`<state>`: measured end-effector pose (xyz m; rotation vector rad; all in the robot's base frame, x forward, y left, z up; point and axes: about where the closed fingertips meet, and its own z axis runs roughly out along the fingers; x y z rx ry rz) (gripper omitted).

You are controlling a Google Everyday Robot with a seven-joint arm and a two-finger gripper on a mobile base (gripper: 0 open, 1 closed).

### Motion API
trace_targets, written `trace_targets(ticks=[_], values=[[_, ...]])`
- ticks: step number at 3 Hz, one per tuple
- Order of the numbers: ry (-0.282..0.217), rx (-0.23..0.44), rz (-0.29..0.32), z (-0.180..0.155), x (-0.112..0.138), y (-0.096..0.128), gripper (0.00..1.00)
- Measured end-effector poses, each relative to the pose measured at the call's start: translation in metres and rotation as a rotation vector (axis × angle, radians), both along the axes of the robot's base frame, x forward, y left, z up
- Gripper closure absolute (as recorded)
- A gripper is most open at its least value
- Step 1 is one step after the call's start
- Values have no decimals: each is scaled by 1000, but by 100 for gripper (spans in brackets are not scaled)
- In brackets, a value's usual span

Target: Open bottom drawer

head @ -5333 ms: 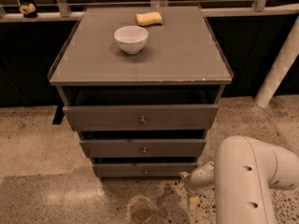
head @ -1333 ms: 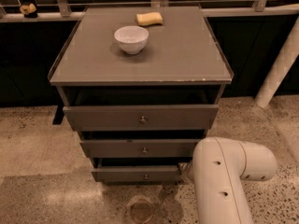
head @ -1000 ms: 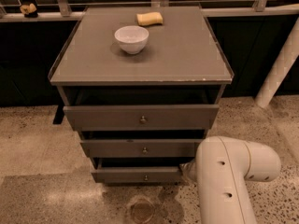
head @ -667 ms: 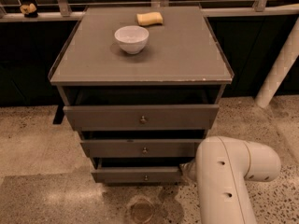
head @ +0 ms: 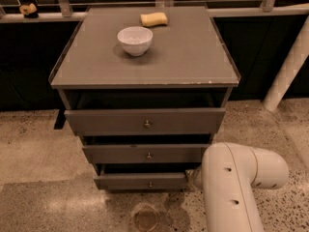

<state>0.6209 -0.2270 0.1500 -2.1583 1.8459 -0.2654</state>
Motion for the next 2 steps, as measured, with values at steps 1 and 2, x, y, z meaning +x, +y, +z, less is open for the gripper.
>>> trace_targets(ticks=[1, 2], values=[[3, 7, -15, -2, -3, -1, 100], [15, 7, -14, -5, -14, -3, 100]])
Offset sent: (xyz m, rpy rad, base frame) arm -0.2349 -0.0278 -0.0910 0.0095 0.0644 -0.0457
